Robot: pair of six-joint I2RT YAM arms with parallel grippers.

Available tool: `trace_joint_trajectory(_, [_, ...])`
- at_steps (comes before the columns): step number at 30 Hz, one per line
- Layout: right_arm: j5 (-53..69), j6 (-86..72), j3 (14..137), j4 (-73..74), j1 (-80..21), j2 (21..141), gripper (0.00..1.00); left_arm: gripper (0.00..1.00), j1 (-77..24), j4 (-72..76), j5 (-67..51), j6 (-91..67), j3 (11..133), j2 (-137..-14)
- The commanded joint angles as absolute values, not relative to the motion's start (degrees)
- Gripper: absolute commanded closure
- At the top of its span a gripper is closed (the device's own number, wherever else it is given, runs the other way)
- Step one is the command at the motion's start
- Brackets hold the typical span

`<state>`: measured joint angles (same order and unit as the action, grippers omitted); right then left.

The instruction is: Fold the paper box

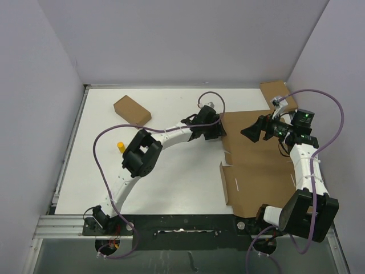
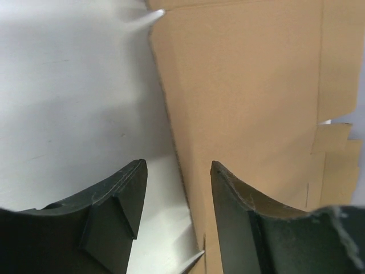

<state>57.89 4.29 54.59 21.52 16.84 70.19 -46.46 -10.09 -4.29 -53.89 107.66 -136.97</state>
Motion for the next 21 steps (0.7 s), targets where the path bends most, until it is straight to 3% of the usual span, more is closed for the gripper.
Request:
trace_joint_trajectory(1, [59.89, 4.96, 55.72, 19.6, 16.91, 69.52, 0.02, 0.57, -46.76, -7.47, -6.47, -54.13, 112.83, -140.22])
trace_joint_trajectory(5, [60.41, 4.88, 55.77, 19.6, 16.83, 69.72, 0.02, 0.83, -46.22, -6.34, -6.85, -52.6, 112.27, -139.2])
trace_joint_trajectory(9, [62.12, 5.16, 55.68, 19.6, 16.8, 70.03, 0.02, 0.98, -44.86, -1.71, -6.02, -49.76, 106.8, -134.07])
trace_joint_trajectory(17, [67.51, 6.71, 55.31, 19.83, 16.95, 70.74, 0.02, 1.0, -38.45, 8.36, -7.52, -40.78, 89.12, -117.48])
trace_joint_trajectory(21, [70.86, 7.7, 54.82, 18.54, 16.98, 71.52, 0.02, 1.0, -32.73, 16.04, -13.65, -35.85, 78.01, -108.65])
